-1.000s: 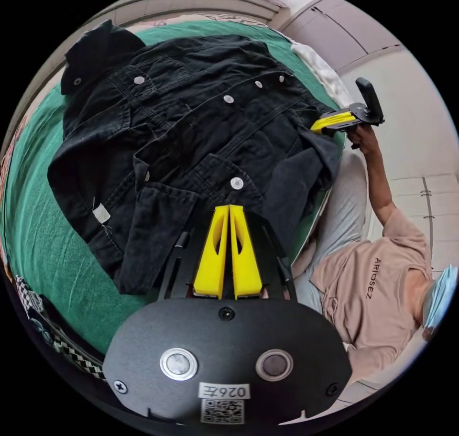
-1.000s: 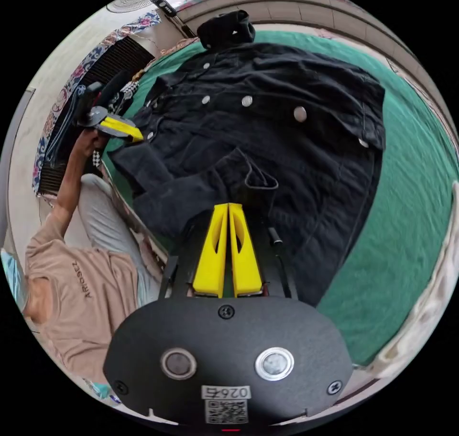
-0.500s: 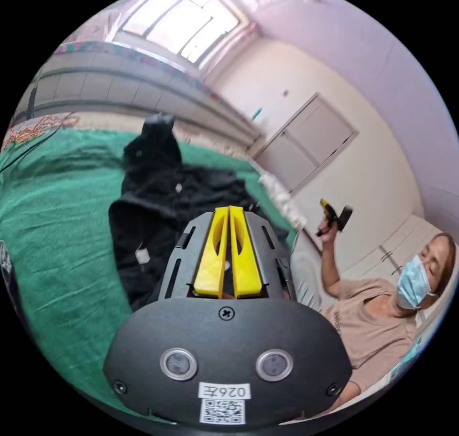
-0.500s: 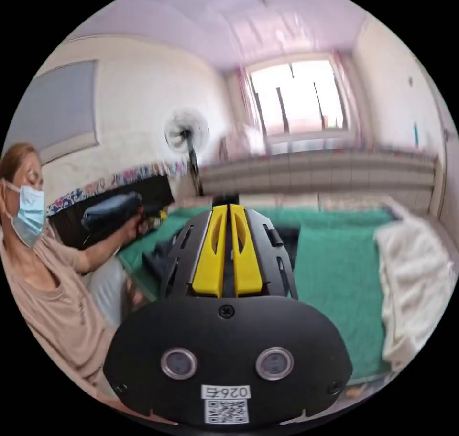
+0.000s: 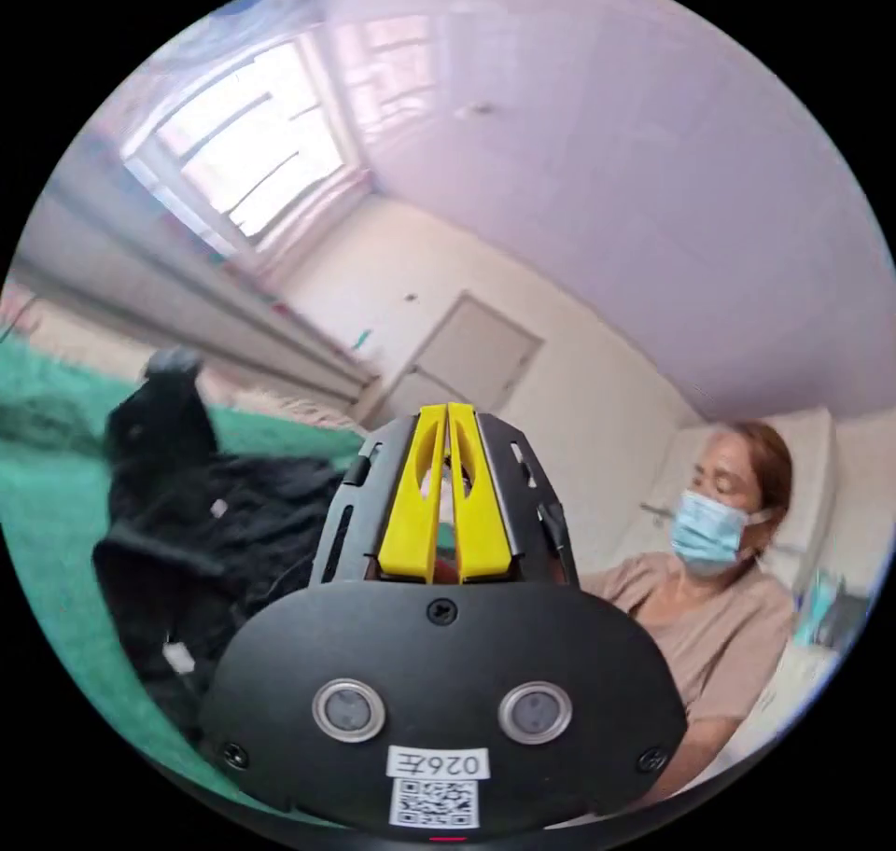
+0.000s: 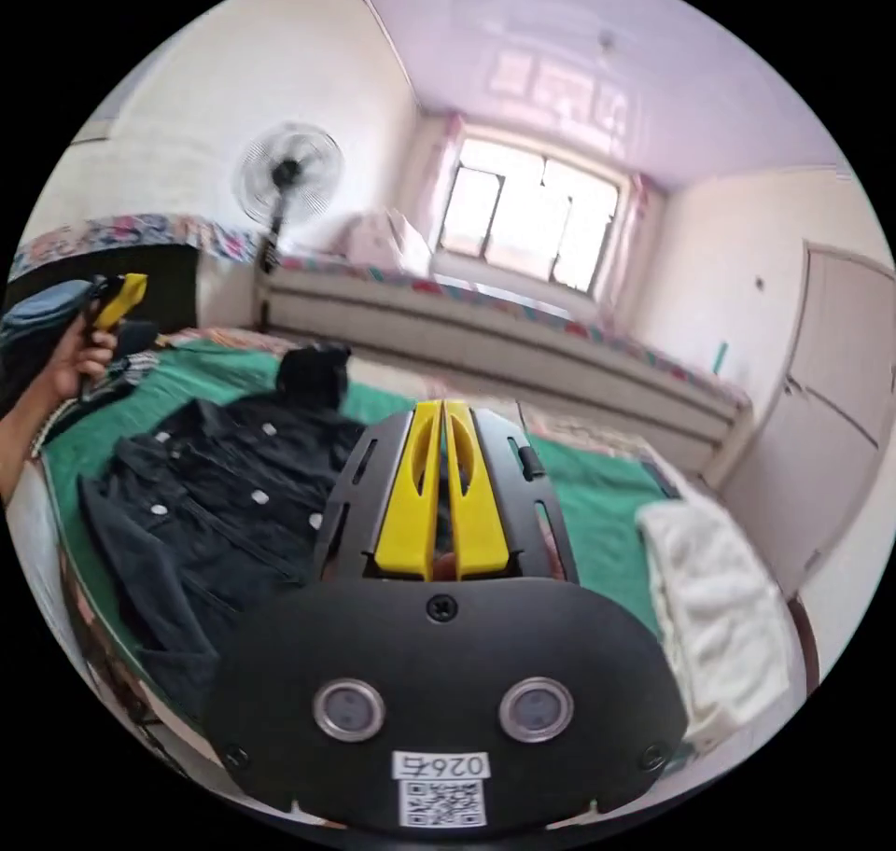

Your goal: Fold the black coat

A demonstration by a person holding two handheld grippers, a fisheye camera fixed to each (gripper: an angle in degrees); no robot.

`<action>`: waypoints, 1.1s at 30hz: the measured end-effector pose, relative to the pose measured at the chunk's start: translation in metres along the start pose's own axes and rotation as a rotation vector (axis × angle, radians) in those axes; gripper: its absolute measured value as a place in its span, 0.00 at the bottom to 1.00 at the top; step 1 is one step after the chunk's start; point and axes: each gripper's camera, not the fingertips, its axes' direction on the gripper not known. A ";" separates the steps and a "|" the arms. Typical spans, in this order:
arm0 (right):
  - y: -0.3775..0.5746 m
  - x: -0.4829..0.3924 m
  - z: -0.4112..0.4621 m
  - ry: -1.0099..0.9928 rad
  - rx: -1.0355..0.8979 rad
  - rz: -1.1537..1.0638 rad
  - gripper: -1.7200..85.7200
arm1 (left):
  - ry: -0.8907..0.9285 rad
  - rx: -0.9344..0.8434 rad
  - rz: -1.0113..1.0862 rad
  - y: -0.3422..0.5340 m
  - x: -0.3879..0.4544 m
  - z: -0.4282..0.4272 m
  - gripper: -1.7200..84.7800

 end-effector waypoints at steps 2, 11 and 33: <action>0.048 0.028 0.079 0.016 -0.180 0.028 0.01 | -0.184 -0.049 -0.116 0.007 -0.036 0.002 0.04; 0.183 0.154 0.274 -0.137 -0.551 0.235 0.04 | -0.625 -0.306 -0.225 0.034 -0.091 0.047 0.17; 0.426 0.203 0.275 -0.230 -0.599 0.410 0.07 | -0.595 -0.523 -0.205 0.067 -0.082 0.066 0.13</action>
